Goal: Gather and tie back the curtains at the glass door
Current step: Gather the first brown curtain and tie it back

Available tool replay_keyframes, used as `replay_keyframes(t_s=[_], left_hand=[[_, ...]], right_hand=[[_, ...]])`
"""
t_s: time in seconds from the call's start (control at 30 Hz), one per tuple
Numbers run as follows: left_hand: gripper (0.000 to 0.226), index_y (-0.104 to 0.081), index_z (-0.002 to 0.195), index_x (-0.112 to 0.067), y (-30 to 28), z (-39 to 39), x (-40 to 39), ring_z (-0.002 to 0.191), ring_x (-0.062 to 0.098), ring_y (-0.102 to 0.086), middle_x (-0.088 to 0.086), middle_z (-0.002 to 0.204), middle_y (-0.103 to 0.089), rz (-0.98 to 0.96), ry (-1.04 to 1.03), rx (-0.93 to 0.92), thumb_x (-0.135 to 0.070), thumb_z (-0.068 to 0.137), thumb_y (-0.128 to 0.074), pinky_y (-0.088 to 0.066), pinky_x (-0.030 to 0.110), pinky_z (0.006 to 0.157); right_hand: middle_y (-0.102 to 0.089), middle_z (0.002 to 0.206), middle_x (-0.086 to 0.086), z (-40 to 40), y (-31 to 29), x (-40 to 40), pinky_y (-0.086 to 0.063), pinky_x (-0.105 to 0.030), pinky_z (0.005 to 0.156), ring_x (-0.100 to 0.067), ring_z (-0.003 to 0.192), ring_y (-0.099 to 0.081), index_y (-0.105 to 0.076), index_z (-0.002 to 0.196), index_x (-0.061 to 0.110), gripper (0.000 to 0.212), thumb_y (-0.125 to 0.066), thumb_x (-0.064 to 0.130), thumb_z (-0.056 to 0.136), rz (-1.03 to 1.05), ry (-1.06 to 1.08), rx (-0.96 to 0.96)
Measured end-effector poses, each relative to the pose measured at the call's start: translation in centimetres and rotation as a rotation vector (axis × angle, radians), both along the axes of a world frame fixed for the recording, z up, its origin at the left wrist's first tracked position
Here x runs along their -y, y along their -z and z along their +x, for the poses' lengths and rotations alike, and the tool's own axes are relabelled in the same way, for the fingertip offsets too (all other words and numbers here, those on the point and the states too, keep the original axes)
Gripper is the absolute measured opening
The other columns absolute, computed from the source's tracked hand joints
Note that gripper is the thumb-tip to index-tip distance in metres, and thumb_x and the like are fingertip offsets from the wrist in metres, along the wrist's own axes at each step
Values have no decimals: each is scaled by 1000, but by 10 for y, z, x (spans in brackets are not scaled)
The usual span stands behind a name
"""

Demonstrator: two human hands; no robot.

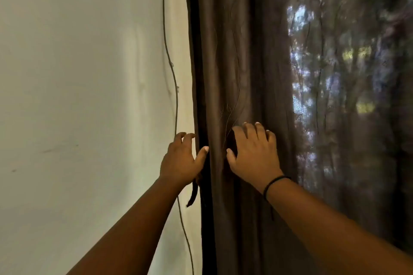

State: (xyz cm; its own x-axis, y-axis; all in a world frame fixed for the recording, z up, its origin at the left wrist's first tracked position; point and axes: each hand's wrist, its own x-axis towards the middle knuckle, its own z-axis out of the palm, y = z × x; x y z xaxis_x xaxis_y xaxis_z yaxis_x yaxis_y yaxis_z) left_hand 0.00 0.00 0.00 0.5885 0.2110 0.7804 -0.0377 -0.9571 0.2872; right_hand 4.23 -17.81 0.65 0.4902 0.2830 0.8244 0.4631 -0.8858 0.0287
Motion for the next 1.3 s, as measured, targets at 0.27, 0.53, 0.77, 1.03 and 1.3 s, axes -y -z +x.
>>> replay_keyframes(t_s=[0.27, 0.53, 0.77, 1.03, 1.3], left_hand=[[48, -56, 120, -22, -28, 79, -35, 118, 21, -51, 3, 134, -47, -151, 87, 103, -57, 90, -45, -42, 28, 86], [56, -37, 135, -21, -49, 140, -49, 116, 24, -53, 5, 138, -43, -193, 229, 169, -42, 87, -59, -47, 30, 87], [43, -33, 131, -24, -83, 170, -69, 81, 14, -64, 0, 120, -60, -274, 430, 349, -19, 94, -52, -49, 23, 64], [47, -50, 130, -23, -129, 182, -35, 97, 19, -60, 3, 123, -59, -121, 720, 401, -1, 90, -41, -45, 23, 79], [40, -57, 79, -20, -152, 161, 50, 79, 22, -62, -2, 77, -60, -338, 974, 168, -59, 84, -54, -46, 32, 65]], right_hand=[[-53, 126, -11, 33, -24, -24, -41, -49, 90, -33, 114, -49, -48, 128, 20, 81, -32, 80, 76, 209, 50, 123], [-36, 139, -16, 50, -60, -71, -51, -44, 84, -31, 108, -55, -2, 149, 18, 90, -49, 58, 83, 276, 57, 79], [-55, 122, -10, 76, -93, -70, -42, -29, 60, -29, 85, -61, -26, 145, 15, 59, -48, 21, 90, 376, 152, 227], [-53, 101, -1, 84, -102, -43, -42, -29, 47, -18, 65, -52, -30, 140, 23, 46, -45, 33, 97, 402, 318, 188], [-51, 113, -6, 94, -100, -39, -15, -21, 40, -21, 49, -47, -53, 130, 20, 45, -57, 18, 85, 134, 366, 156]])
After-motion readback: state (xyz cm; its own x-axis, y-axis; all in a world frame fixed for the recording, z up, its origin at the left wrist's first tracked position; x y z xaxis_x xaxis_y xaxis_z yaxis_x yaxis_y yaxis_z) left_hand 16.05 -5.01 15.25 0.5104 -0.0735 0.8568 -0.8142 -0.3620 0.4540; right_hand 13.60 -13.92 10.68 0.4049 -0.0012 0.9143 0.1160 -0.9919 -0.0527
